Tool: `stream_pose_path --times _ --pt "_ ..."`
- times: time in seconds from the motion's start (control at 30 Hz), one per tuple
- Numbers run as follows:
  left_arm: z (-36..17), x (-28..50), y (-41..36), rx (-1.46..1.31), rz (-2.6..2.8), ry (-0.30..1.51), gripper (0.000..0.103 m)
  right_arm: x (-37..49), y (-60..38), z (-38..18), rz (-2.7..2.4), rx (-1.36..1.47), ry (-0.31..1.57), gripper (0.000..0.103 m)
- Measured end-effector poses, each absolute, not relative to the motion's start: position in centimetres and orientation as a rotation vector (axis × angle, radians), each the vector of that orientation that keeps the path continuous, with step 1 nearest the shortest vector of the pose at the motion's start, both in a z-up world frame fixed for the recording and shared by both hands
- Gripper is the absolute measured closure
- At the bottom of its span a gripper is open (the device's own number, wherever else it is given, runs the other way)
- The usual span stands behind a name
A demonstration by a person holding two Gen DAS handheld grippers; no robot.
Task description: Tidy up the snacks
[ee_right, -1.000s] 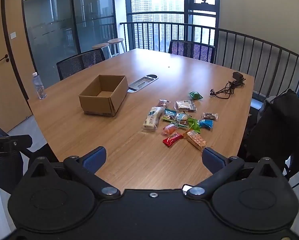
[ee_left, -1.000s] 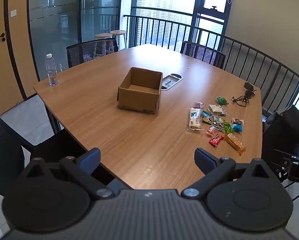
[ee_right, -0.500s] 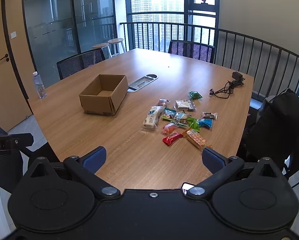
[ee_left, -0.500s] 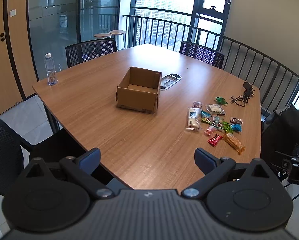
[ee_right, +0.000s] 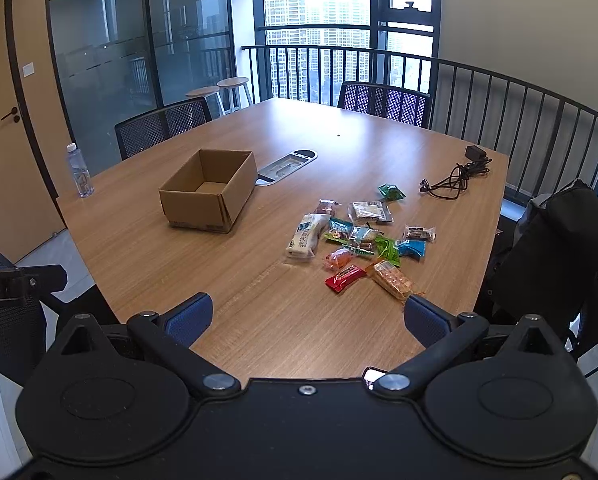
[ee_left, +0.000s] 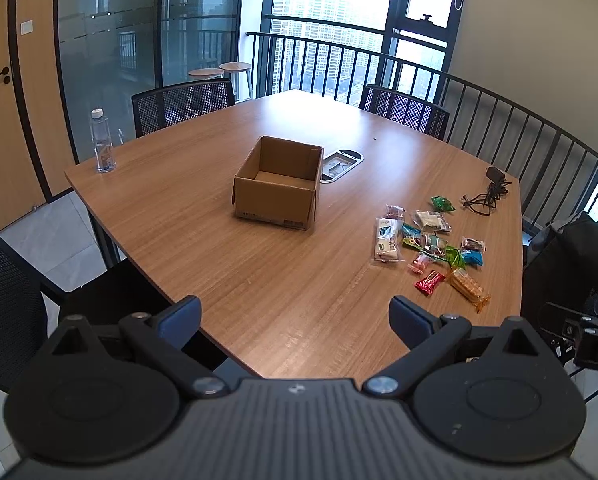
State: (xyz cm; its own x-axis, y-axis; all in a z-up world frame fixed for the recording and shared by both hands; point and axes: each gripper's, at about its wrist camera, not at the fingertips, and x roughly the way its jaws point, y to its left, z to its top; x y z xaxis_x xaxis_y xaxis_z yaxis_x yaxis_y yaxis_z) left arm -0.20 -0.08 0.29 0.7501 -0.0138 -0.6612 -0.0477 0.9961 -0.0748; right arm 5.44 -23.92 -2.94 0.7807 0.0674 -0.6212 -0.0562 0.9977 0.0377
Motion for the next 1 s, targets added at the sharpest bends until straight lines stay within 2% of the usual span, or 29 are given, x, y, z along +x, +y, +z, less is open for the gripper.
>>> stream_pose_path --times 1.0 --pt "0.21 -0.22 -0.06 -0.090 0.020 0.722 0.003 5.52 -24.02 -3.00 0.071 0.024 0.677 0.000"
